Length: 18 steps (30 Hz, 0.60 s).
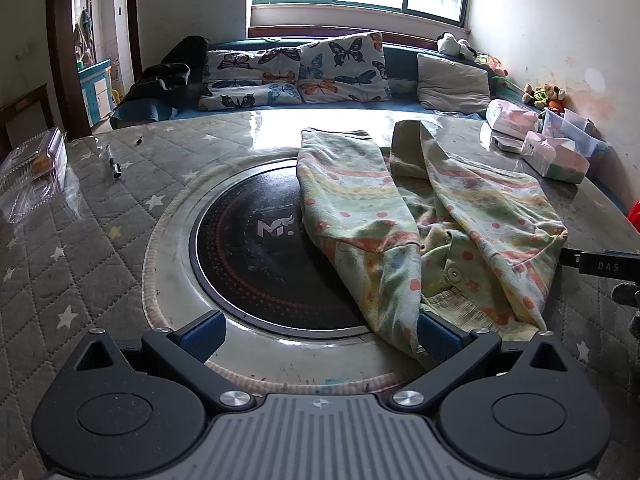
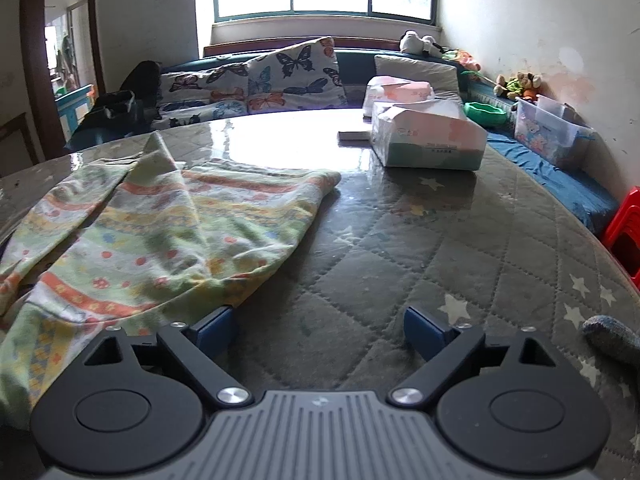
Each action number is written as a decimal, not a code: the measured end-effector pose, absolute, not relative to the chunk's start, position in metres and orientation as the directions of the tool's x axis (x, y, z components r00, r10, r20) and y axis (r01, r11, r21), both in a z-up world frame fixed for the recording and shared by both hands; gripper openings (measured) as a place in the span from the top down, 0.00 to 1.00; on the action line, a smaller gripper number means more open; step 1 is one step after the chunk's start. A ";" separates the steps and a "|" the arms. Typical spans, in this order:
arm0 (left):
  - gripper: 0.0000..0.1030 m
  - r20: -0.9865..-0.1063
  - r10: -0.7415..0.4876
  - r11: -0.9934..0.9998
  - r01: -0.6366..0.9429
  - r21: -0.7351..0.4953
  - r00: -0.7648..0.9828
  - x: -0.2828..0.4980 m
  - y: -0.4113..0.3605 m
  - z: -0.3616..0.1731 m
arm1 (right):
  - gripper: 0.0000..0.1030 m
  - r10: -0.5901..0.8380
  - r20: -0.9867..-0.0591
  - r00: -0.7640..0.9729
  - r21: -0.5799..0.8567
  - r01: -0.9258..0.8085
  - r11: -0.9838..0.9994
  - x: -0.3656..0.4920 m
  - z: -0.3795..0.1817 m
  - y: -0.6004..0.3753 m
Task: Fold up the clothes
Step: 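Move both grippers toward the crumpled pastel striped shirt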
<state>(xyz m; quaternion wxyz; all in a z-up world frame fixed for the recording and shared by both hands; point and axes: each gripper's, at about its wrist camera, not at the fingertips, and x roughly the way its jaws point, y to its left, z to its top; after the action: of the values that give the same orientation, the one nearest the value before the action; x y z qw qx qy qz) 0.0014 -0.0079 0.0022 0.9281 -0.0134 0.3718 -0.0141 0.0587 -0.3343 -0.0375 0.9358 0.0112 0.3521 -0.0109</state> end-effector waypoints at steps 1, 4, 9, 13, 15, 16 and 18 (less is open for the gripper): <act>0.00 -0.690 -0.037 0.999 0.016 -0.036 0.723 0.001 -0.008 0.003 | 0.12 -0.006 -0.660 0.751 0.015 0.022 1.000 0.057 -0.037 -0.334; 0.00 -0.688 -0.042 0.999 0.020 -0.040 0.725 -0.001 -0.009 0.003 | 0.14 0.011 -0.660 0.751 0.024 0.006 1.000 0.052 -0.033 -0.332; 0.00 -0.689 -0.041 0.999 0.020 -0.038 0.724 -0.002 -0.010 0.005 | 0.16 0.031 -0.659 0.751 0.024 -0.020 1.000 0.042 -0.026 -0.328; 0.00 -0.689 -0.042 0.999 0.019 -0.041 0.723 -0.003 -0.012 0.005 | 0.18 0.034 -0.657 0.753 0.012 -0.035 0.999 0.031 -0.022 -0.323; 0.00 -0.690 -0.041 0.999 0.019 -0.039 0.722 -0.004 -0.012 0.005 | 0.19 0.043 -0.658 0.752 0.016 -0.043 0.999 0.027 -0.020 -0.321; 0.00 -0.691 -0.040 0.999 0.019 -0.038 0.722 -0.004 -0.013 0.005 | 0.20 0.049 -0.656 0.753 0.021 -0.047 0.999 0.024 -0.019 -0.320; 0.00 -0.691 -0.040 0.999 0.019 -0.038 0.721 -0.005 -0.013 0.006 | 0.21 0.059 -0.651 0.756 0.028 -0.053 0.998 0.018 -0.016 -0.318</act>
<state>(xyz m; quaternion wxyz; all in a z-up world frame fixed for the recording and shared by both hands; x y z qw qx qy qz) -0.0051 -0.0131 0.0059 0.9276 -0.0139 0.3729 -0.0158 0.0184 -0.3181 -0.0160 0.9371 0.0038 0.3477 0.0299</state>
